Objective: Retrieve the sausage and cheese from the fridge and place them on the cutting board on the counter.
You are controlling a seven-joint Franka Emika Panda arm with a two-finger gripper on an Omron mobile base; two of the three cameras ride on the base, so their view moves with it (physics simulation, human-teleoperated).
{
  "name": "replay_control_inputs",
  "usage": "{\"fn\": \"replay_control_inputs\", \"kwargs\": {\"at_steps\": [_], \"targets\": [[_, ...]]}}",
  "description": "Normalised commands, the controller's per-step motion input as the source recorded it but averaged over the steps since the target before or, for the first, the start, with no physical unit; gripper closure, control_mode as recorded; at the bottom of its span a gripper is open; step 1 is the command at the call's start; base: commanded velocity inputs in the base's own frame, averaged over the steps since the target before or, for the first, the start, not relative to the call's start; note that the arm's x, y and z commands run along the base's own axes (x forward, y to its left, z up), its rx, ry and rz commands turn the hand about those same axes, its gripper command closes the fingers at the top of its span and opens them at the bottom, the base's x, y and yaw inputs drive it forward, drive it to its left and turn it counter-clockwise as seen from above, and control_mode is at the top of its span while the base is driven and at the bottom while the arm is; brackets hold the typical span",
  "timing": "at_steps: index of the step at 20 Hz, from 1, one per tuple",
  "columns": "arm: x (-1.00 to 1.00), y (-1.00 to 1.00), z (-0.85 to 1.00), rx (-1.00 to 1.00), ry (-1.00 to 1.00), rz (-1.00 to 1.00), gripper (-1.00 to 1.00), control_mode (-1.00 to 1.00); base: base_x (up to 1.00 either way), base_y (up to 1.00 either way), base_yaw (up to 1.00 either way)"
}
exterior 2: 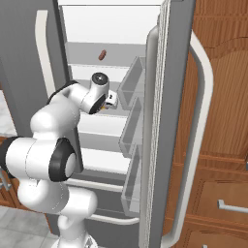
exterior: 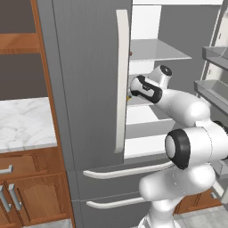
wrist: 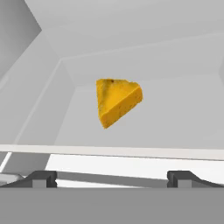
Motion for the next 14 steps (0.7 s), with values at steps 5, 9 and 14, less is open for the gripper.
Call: {"fn": "replay_control_inputs", "kwargs": {"at_steps": [5, 9, 14], "targets": [[0.21, 0.12, -0.21, 0.00, 0.00, 0.00, -1.00, -1.00, 0.00, 0.00, 0.00], [0.26, 0.01, -0.14, 0.00, 0.00, 0.02, -1.00, -1.00, 0.00, 0.00, 0.00], [0.22, 0.00, -0.05, 0.00, 0.00, 0.05, -1.00, -1.00, 0.00, 0.00, 0.00]]}}
